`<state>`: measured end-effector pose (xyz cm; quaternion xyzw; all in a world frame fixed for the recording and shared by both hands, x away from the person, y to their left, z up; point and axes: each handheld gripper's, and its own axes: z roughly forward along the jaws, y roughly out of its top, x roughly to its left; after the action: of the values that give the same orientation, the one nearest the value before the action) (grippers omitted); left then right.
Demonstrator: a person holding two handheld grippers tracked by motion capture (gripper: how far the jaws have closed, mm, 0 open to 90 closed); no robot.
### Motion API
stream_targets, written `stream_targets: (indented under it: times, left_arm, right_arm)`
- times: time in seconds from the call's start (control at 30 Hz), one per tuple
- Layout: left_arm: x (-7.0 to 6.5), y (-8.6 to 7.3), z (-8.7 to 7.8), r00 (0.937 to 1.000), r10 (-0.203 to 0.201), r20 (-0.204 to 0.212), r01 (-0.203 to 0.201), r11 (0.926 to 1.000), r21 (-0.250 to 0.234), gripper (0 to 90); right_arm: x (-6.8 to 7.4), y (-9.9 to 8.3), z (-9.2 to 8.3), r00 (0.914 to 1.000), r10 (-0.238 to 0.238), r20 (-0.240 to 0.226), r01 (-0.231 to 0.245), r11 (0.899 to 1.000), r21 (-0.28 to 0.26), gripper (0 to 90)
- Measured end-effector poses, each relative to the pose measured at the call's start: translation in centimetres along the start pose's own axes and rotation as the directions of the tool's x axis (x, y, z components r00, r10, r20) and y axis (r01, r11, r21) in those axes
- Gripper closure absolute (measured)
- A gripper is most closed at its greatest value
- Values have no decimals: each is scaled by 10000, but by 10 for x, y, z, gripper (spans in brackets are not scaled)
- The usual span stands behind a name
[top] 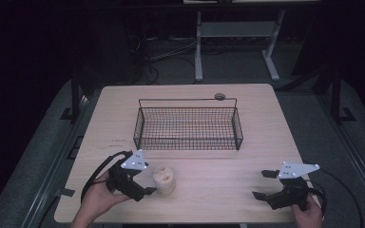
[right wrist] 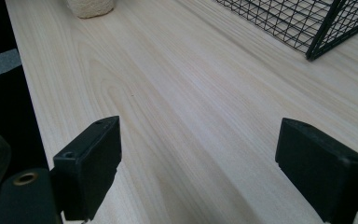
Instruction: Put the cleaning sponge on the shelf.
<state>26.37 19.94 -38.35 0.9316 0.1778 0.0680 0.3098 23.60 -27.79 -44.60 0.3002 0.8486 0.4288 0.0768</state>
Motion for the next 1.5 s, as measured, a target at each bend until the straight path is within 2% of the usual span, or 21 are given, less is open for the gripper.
stream_targets:
  times: [0.27, 0.8, 0.93, 1.03, 1.5]
  left_arm:
    - [2, 8, 5, 9997, 189, 139, -193, 9993, 307, 152]
    - [4, 17, 17, 9989, 323, 331, -346, 9967, 731, 152]
    - [6, 19, 23, 9995, 215, 239, -238, 9945, 1019, 152]
    - [7, 19, 24, 9995, 165, 271, -190, 9952, 958, 152]
    - [9, 22, 37, 9991, 75, 427, -130, 9914, 1304, 152]
  right_arm:
    - [0, 0, 0, 10000, -4, -37, 4, 10000, 12, 137]
    - [0, 0, 0, 9999, 42, -131, -44, 9999, -109, 138]
    - [0, 0, 0, 9999, 32, -115, -33, 9999, -95, 138]
    - [0, 0, 0, 9999, 68, -140, -69, 9999, -119, 138]
    - [1, 0, 0, 9999, 25, -162, -25, 10000, -30, 138]
